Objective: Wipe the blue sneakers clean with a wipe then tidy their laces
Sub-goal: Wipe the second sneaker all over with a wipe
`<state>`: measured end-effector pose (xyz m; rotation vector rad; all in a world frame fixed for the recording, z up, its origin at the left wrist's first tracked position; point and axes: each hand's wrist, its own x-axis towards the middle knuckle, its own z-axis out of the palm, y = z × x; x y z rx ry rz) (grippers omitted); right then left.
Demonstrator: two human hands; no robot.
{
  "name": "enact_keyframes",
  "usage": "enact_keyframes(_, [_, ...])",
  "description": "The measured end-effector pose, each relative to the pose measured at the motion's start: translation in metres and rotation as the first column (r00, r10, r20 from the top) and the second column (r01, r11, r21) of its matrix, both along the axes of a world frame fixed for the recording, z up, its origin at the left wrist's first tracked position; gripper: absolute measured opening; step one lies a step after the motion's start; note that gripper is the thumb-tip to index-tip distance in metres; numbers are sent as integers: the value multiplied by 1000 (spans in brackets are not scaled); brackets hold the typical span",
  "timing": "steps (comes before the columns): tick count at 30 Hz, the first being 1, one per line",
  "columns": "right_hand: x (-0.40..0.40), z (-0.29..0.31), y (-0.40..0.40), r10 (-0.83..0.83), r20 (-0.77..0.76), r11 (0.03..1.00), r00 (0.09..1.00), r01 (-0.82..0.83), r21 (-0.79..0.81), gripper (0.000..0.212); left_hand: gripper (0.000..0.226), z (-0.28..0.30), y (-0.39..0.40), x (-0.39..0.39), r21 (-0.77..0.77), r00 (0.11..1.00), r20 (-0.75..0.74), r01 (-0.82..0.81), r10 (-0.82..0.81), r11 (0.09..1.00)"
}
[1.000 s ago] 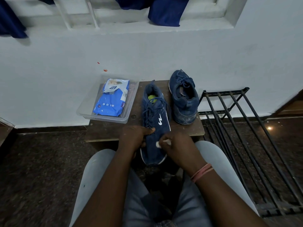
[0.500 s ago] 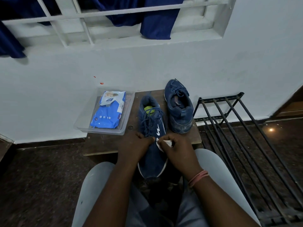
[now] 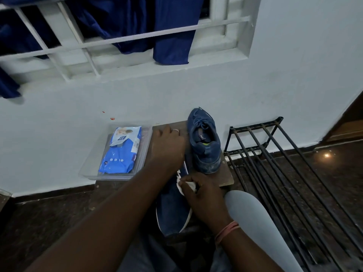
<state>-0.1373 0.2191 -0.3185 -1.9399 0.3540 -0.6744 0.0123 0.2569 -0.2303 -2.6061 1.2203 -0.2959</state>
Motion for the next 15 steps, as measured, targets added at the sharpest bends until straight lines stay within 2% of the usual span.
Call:
enact_keyframes(2, [1, -1, -1, -11, 8, 1000, 1000, 11, 8, 4, 15, 5, 1, 6, -75, 999, 28, 44, -42, 996])
enact_keyframes(3, [1, -1, -1, -13, 8, 1000, 1000, 13, 17, 4, 11, 7, 5, 10, -147, 998, -7, 54, -56, 988])
enact_keyframes(6, [3, 0, 0, -6, 2, 999, 1000, 6, 38, 5, 22, 5, 17, 22, -318, 972, -232, -33, -44, 947])
enact_keyframes(7, [4, -1, 1, -10, -6, 999, 1000, 10, 41, 6, 22, 6, 19, 21, -333, 954, -298, -67, -37, 940])
enact_keyframes(9, [5, -3, 2, -21, -36, 998, 999, 23, 55, 5, 24, 14, 24, 16, -413, 935, -353, -124, -33, 902])
enact_keyframes(12, [6, -5, 3, -38, -61, 999, 997, 38, 7, 8, 14, 25, 30, 10, -584, 884, -467, -320, 14, 746])
enact_keyframes(15, [7, -6, 6, -30, -59, 995, 998, 24, -99, 12, 11, 37, 33, 4, -657, 799, -601, -509, 21, 557])
